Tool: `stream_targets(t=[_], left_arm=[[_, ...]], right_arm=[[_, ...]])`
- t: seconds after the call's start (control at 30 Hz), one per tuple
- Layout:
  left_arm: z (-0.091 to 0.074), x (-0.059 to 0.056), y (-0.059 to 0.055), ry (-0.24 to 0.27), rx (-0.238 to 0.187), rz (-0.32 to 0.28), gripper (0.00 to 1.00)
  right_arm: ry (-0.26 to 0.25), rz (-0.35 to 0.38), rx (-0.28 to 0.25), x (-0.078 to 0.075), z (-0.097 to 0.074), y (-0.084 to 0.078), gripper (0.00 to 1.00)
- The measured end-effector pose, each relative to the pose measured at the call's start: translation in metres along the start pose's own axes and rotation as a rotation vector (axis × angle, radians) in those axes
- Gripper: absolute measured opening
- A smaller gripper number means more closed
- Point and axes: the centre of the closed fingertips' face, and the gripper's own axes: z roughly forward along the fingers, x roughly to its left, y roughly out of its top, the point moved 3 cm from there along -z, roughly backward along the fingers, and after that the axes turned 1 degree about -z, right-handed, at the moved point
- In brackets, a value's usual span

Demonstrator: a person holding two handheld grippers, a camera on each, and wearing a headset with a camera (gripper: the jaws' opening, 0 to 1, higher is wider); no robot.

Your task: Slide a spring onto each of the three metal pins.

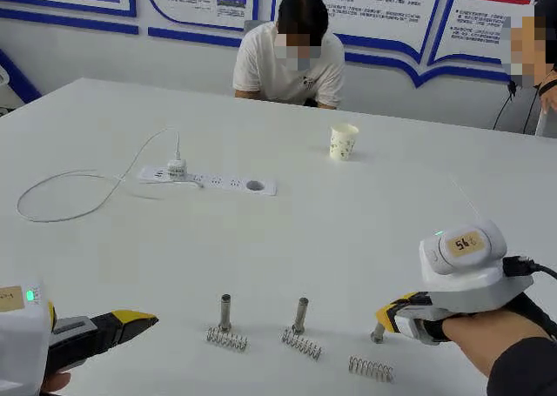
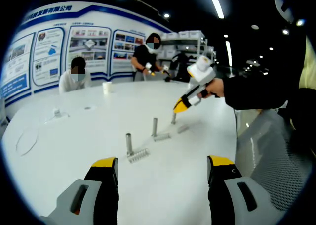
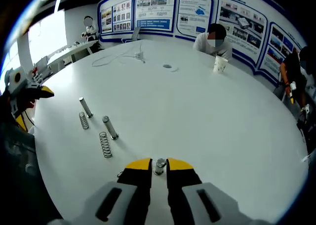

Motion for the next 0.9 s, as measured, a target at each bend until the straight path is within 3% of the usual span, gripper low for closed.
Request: stream_targets(t=[0.57, 0.9], left_arm=[[0.003, -0.002, -0.001, -0.013, 0.003, 0.002, 0.74], [0.005, -0.003, -0.001, -0.02, 0.005, 0.006, 0.74]], right_arm=[[0.012, -0.027, -0.01, 0.007, -0.017, -0.01, 0.16], [0.127, -0.088, 0.01, 0.031, -0.018, -0.021, 0.16]])
